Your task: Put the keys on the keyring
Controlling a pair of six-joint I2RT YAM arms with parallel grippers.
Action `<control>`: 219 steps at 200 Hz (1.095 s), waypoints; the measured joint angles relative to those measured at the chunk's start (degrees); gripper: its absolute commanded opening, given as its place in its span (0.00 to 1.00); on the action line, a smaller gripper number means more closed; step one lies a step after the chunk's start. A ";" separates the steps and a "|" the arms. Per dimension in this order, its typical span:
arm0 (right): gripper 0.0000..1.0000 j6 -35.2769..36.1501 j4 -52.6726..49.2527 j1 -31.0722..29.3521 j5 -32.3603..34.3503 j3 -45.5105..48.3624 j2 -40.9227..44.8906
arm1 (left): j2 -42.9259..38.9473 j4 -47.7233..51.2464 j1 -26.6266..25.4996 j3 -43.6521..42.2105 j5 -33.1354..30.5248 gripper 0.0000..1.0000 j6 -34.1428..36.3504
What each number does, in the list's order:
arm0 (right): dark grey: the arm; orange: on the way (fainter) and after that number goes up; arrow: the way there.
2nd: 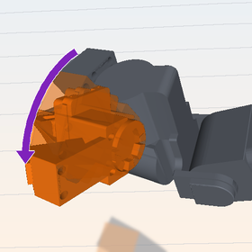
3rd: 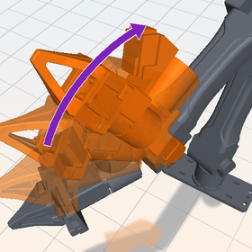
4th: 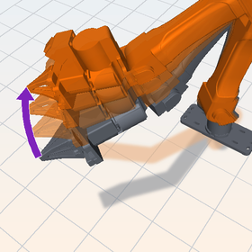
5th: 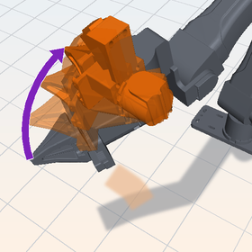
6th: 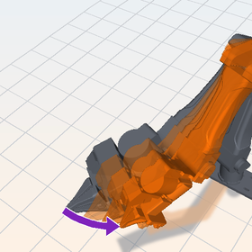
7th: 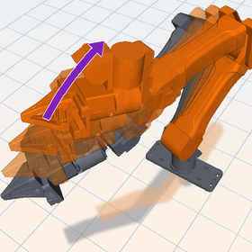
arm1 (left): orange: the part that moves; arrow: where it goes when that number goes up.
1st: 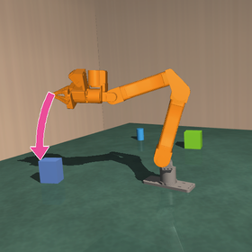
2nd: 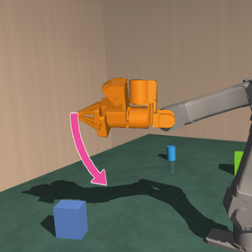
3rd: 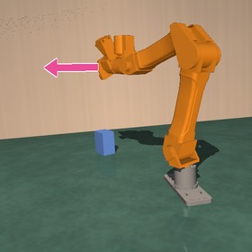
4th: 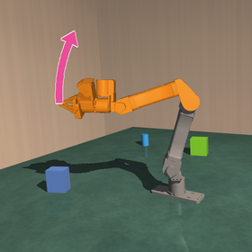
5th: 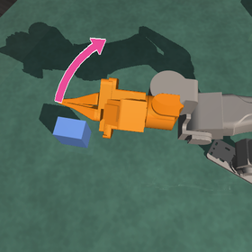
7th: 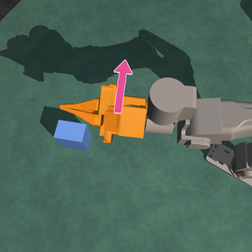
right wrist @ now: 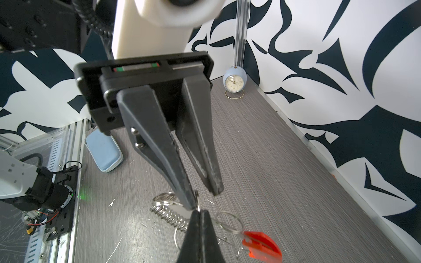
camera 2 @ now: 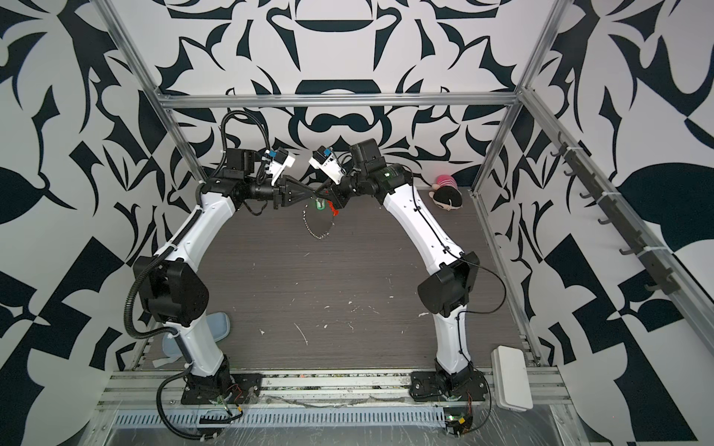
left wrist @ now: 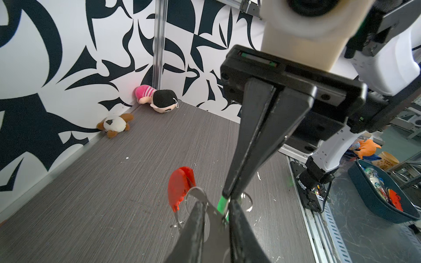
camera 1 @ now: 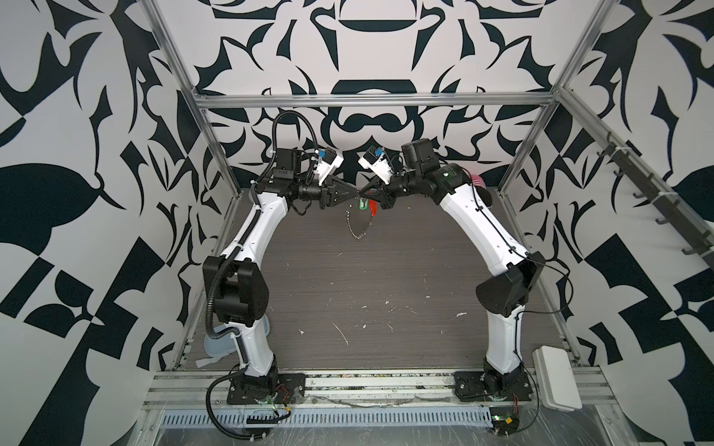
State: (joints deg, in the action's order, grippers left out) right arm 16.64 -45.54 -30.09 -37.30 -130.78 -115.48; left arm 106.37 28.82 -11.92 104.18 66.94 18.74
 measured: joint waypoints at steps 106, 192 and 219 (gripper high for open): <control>0.00 -1.38 0.92 0.02 0.09 -0.20 -0.11 | 0.11 0.90 -0.02 0.26 1.90 0.00 0.00; 0.33 -25.38 22.25 6.82 -1.55 17.66 6.16 | -6.36 -48.06 -0.11 -24.17 -9.16 0.00 -34.97; 0.36 -40.13 38.27 11.04 -7.08 26.03 7.39 | -6.27 -67.67 -0.59 -28.24 -12.44 0.00 -48.28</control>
State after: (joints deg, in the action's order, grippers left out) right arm -23.49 -7.27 -19.05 -44.38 -104.75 -108.09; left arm 100.09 -38.85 -12.51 75.94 54.50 -29.54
